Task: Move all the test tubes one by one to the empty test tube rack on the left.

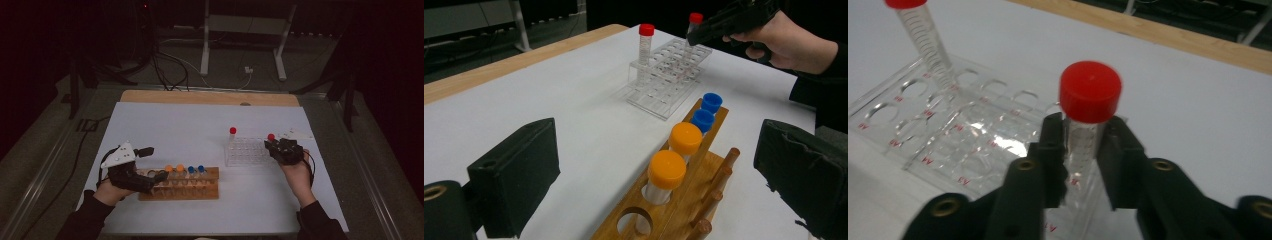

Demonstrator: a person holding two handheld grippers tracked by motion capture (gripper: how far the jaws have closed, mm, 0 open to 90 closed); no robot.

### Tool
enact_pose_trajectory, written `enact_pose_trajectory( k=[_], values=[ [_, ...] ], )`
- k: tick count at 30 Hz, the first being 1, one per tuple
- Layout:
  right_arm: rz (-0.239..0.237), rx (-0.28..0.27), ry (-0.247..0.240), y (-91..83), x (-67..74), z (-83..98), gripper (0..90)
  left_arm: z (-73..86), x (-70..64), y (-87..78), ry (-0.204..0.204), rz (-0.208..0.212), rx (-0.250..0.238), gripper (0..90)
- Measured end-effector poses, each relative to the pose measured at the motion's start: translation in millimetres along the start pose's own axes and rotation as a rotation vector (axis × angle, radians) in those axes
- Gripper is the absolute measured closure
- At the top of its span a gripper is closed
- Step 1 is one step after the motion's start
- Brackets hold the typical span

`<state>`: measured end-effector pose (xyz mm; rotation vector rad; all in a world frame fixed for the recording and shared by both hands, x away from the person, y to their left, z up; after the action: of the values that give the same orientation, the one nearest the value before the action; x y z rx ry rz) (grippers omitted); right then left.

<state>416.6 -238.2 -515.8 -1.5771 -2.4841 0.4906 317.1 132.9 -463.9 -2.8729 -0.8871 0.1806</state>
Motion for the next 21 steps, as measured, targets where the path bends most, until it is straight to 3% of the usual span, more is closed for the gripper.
enact_pose_trajectory(
  k=[6, 21],
  values=[
    [-0.005, -0.010, -0.011, -3.4, -0.2, -8.2, 74.6, -0.5, 0.5, 0.7, -0.004, 0.001, 0.000, 5.3],
    [-0.002, -0.097, -0.025, -28.9, 6.1, -46.7, 74.8, -4.3, -2.4, -0.6, -0.005, 0.018, 0.001, 5.3]
  ],
)
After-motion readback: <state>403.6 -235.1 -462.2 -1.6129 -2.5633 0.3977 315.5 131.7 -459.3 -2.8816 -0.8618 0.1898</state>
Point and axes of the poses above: each handheld gripper's, and its own axes: y roughly forward along the jaws, z roughly out of its underside, x roughly to its left, the point moved 9 cm from there along y, roughly forward along the jaws, and after that the axes turned 14 degrees about -x, right-handed, at the moved point
